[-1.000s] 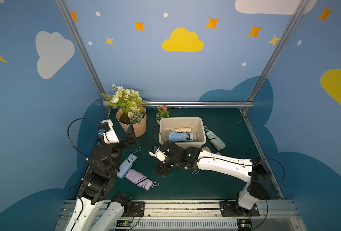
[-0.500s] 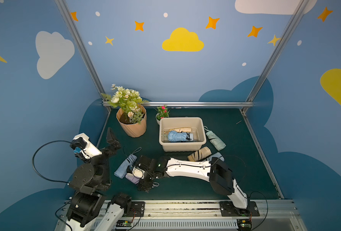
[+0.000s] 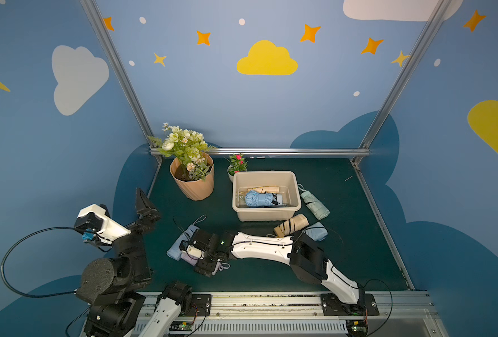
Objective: Put the umbrella into the storage box
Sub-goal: Pick up the umbrella from the center of the board.
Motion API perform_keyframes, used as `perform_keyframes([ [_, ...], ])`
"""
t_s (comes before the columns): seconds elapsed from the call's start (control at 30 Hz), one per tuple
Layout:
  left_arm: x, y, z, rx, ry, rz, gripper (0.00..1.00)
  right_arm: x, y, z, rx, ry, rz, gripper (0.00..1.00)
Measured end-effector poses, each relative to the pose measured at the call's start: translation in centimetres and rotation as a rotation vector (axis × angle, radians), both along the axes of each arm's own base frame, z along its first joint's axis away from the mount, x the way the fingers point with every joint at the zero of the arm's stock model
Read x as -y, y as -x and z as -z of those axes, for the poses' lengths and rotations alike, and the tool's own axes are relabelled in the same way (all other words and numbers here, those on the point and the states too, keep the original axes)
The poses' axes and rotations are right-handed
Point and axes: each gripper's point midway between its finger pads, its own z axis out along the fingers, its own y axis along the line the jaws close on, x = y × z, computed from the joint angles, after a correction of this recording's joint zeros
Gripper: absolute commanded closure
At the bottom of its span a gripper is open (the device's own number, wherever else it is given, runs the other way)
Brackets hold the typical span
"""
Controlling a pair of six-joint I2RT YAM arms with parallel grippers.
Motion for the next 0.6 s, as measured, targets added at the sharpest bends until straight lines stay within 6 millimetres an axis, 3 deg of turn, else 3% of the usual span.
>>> perform_keyframes([
  [0.23,-0.1,0.4,0.0,0.009,0.006,0.001,0.00,-0.3,-0.3,0.8,0.059,0.016,0.000,0.11],
  [0.37,-0.1,0.3,0.1,0.009,0.011,0.005,0.00,-0.7,-0.2,2.8,0.079,0.039,-0.001,0.10],
  [0.43,0.0,0.2,0.2,0.008,0.013,0.008,0.00,-1.0,-0.4,2.5,0.086,0.030,0.006,0.11],
  [0.6,0.2,-0.4,0.4,-0.003,0.016,0.015,0.00,-1.1,-0.7,2.8,0.095,0.028,0.020,0.21],
])
